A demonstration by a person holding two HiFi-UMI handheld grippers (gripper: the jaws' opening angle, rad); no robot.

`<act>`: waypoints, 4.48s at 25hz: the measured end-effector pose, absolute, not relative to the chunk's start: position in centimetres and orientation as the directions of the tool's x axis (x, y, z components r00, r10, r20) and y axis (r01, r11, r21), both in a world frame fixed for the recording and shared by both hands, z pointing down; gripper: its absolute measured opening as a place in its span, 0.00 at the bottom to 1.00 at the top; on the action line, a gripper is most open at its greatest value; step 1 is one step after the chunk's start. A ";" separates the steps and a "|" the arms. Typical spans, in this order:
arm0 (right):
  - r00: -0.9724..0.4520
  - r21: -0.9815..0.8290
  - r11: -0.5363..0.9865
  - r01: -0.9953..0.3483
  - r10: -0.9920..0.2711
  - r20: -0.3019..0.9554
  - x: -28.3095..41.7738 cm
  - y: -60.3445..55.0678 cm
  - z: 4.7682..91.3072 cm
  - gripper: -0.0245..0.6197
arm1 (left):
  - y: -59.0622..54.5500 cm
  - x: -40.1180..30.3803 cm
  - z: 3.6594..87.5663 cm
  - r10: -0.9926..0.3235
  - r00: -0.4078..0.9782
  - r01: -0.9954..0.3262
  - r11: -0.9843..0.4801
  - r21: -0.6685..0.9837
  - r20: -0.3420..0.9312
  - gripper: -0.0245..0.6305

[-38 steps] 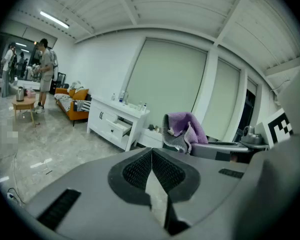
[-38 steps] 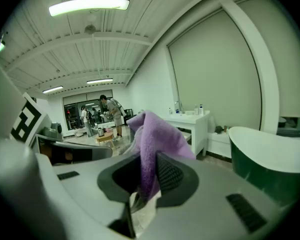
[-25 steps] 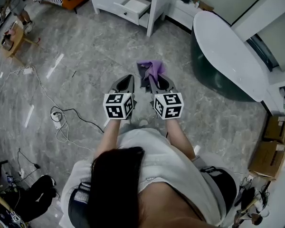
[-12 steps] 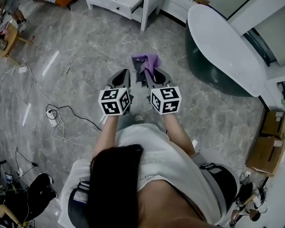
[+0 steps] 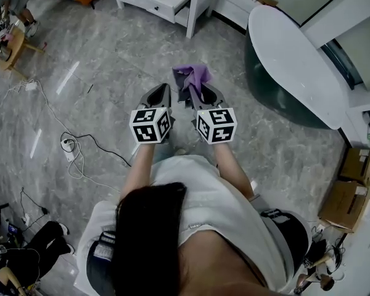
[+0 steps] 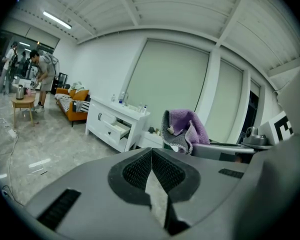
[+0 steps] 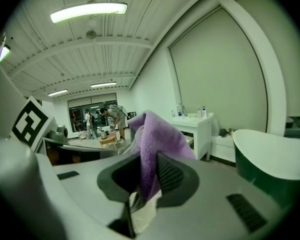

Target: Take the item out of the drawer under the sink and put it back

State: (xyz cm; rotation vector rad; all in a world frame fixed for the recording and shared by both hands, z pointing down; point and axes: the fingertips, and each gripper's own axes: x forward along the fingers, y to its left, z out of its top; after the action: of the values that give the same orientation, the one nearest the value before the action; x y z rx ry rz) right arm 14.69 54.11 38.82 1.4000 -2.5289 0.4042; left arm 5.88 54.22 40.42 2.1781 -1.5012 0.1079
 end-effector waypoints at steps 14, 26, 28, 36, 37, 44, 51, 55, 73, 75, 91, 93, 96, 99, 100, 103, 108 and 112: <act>-0.511 -0.148 0.492 -0.858 -0.784 0.352 13.2 47.2 39.7 0.16 | 47.0 4.4 40.6 -0.847 0.401 -0.895 -0.280 0.348 0.348 0.04; -0.492 -0.145 0.474 -0.869 -0.791 0.363 11.3 40.8 39.5 0.16 | 40.5 2.4 40.1 -0.844 0.410 -0.892 -0.291 0.346 0.345 0.04; -0.486 -0.148 0.466 -0.872 -0.793 0.368 10.9 39.9 39.5 0.16 | 39.5 2.1 39.9 -0.844 0.412 -0.891 -0.294 0.345 0.343 0.04; -0.468 -0.155 0.444 -0.883 -0.802 0.370 9.0 36.6 39.3 0.16 | 36.0 0.2 39.7 -0.834 0.433 -0.883 -0.317 0.346 0.343 0.04; -0.465 -0.155 0.441 -0.884 -0.805 0.369 8.8 36.3 39.2 0.16 | 35.6 0.0 39.7 -0.831 0.438 -0.881 -0.322 0.346 0.344 0.04; -0.454 -0.165 0.424 -0.891 -0.810 0.370 7.0 33.6 39.3 0.16 | 32.7 -1.4 40.1 -0.806 0.469 -0.869 -0.348 0.353 0.360 0.04; -0.458 -0.176 0.423 -0.889 -0.806 0.375 5.0 31.7 39.8 0.16 | 30.8 -3.8 40.3 -0.812 0.462 -0.872 -0.342 0.350 0.357 0.04; -0.461 -0.190 0.420 -0.887 -0.802 0.379 4.2 31.3 40.0 0.16 | 30.5 -4.8 40.2 -0.817 0.459 -0.873 -0.340 0.351 0.349 0.04; -0.423 -0.182 0.382 -0.906 -0.830 0.363 4.7 29.4 39.1 0.16 | 28.5 -4.8 39.8 -0.799 0.501 -0.849 -0.380 0.366 0.333 0.04; -0.425 -0.175 0.387 -0.905 -0.831 0.360 4.4 29.1 39.0 0.16 | 28.2 -5.3 39.7 -0.808 0.489 -0.855 -0.370 0.364 0.327 0.04; -0.443 -0.164 0.412 -0.896 -0.821 0.359 4.8 23.5 40.0 0.16 | 23.1 -4.7 40.8 -0.820 0.462 -0.870 -0.344 0.352 0.339 0.04; -0.447 -0.164 0.416 -0.895 -0.819 0.359 4.9 22.5 40.1 0.16 | 22.0 -4.4 40.8 -0.819 0.462 -0.870 -0.344 0.353 0.339 0.04; -0.450 -0.168 0.418 -0.893 -0.815 0.364 5.4 20.9 40.2 0.16 | 20.3 -3.8 40.7 -0.819 0.462 -0.870 -0.343 0.355 0.341 0.04; -0.454 -0.168 0.423 -0.891 -0.810 0.372 5.8 18.9 40.3 0.16 | 18.3 -3.3 40.6 -0.821 0.458 -0.872 -0.339 0.353 0.342 0.04; -0.456 -0.166 0.426 -0.889 -0.808 0.373 5.9 18.4 40.3 0.16 | 17.7 -3.3 40.6 -0.821 0.456 -0.873 -0.338 0.353 0.344 0.04; -0.463 -0.159 0.436 -0.886 -0.802 0.378 6.1 16.7 40.2 0.16 | 16.1 -3.0 40.5 -0.822 0.451 -0.875 -0.331 0.352 0.347 0.04; -0.477 -0.171 0.446 -0.878 -0.793 0.380 6.8 13.9 40.3 0.16 | 13.6 -2.4 40.7 -0.827 0.433 -0.884 -0.312 0.348 0.359 0.04; -0.490 -0.167 0.463 -0.870 -0.783 0.383 7.0 12.5 40.1 0.16 | 12.1 -1.6 40.7 -0.830 0.425 -0.885 -0.296 0.359 0.362 0.04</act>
State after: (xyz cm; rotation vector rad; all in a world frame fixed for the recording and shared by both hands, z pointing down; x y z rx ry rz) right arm 7.02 12.54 40.09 1.4220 -2.4614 0.5010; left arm -1.57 12.07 40.67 2.1772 -1.4462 0.1442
